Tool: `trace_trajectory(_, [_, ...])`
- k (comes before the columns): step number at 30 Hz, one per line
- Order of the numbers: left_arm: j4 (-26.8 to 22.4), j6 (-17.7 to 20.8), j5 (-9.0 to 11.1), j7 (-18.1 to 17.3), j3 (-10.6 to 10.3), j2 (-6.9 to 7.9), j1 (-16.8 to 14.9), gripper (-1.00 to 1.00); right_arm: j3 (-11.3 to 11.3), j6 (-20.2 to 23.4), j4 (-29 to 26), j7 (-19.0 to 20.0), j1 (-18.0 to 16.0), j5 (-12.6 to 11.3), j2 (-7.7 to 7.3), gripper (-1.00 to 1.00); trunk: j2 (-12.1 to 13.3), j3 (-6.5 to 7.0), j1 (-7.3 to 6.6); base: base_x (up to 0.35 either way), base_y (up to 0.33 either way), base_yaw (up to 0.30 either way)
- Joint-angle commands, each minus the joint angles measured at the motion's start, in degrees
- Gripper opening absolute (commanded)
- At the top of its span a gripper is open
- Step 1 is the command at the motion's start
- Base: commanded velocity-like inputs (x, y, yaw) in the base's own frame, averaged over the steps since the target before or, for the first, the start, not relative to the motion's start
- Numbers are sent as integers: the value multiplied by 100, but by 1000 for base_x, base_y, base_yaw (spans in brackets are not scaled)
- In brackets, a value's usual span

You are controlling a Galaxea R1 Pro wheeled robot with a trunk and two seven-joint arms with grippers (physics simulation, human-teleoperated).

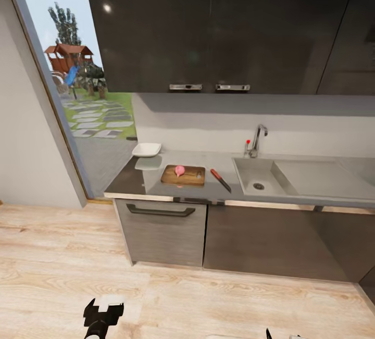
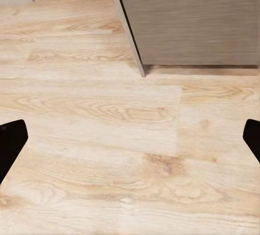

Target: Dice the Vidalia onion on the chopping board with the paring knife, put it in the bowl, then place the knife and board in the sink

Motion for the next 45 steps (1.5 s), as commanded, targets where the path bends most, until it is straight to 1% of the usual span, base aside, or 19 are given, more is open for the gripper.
trace_trajectory(1, [20, -30, 35, 7, -49, -4, -9, 100, 48, -17, 1, -20, -5, -40, -4, 100, -12, -5, 4, 0, 0, 0])
trace_trajectory(11, [20, -30, 31, -48, -49, -13, -9, 100, 47, -17, 1, -22, -5, -40, -4, 100, -12, 16, 4, 0, 0, 0])
trace_trajectory(13, [20, -30, 31, -204, -49, -17, -9, 100, 45, -17, 1, -22, -5, -40, -4, 100, -12, 16, 4, 0, 0, 0])
trace_trajectory(15, [25, -34, 36, -597, -49, -10, 19, 100, 43, -11, 1, -22, -5, -40, -4, 100, -12, 16, 4, 0, 0, 0])
trace_trajectory(16, [27, -48, 36, -738, -49, -7, 144, 100, 41, -8, 1, -22, -5, -40, -5, 100, -12, 17, 4, 0, 0, 0])
trace_trajectory(19, [28, -68, 36, -834, -49, -4, 320, 100, 40, 2, 1, -22, -5, -40, -9, 100, -12, 17, 4, 0, 0, 0])
trace_trajectory(21, [28, -135, 36, -876, -45, 7, 612, 100, 37, 13, 1, -22, -5, -40, -11, 100, -12, 17, 4, 0, 0, 0])
trace_trajectory(22, [28, -235, 34, -881, -44, 10, 738, 100, 35, 15, 1, -22, -5, -40, -12, 100, -12, 17, 4, 0, 0, 0])
trace_trajectory(23, [28, -506, 33, -878, -46, 11, 913, 100, 33, 16, 1, -22, -5, -40, -14, 100, -12, 17, 4, 0, 0, 0])
trace_trajectory(25, [27, -977, 33, -850, -48, -2, 1118, 100, 27, 28, 1, -22, -5, -40, -18, 100, -12, 17, 4, 0, 0, 0])
trace_trajectory(27, [23, -1319, 37, -618, -48, -59, 1228, 100, 24, 39, -1, -22, -5, -40, -20, 100, -12, 17, 4, 0, 0, 0])
trace_trajectory(28, [20, -1369, 38, -499, -45, -79, 1243, 100, 24, 42, -2, -22, -5, -41, -20, 100, -12, 17, 4, 0, 0, 0])
trace_trajectory(29, [14, -1450, 38, -189, -40, -121, 1264, 100, 21, 46, -4, -22, -5, -42, -19, 100, -12, 17, 4, 0, 0, 0])
trace_trajectory(30, [10, -1481, 39, -6, -38, -140, 1271, 100, 20, 48, -5, -22, -5, -42, -18, 100, -12, 17, 4, 0, 0, 0])
trace_trajectory(31, [1, -1525, 36, 376, -36, -170, 1282, 100, 17, 50, -6, -22, -5, -44, -18, 100, -12, 17, 4, 0, 0, 0])
trace_trajectory(32, [-10, -1569, 32, 879, -37, -200, 1293, 100, 15, 51, -7, -22, -5, -45, -18, 100, -12, 17, 4, 0, 0, 0])
trace_trajectory(34, [-24, -1626, 26, 1216, -44, -219, 1303, 100, 14, 53, -8, -22, -5, -47, -24, 100, -12, 17, 4, 0, 0, 0])
trace_trajectory(39, [-26, -1682, 23, 1374, -48, -224, 1309, 100, 19, 35, -8, -15, -5, -53, -30, 100, -12, 17, 4, 0, 0, 0])
trace_trajectory(45, [-15, -1660, 30, 1023, -49, -210, 1309, 100, 28, 13, -8, -14, -5, -51, -30, 100, -12, 17, 4, 0, 0, 0])
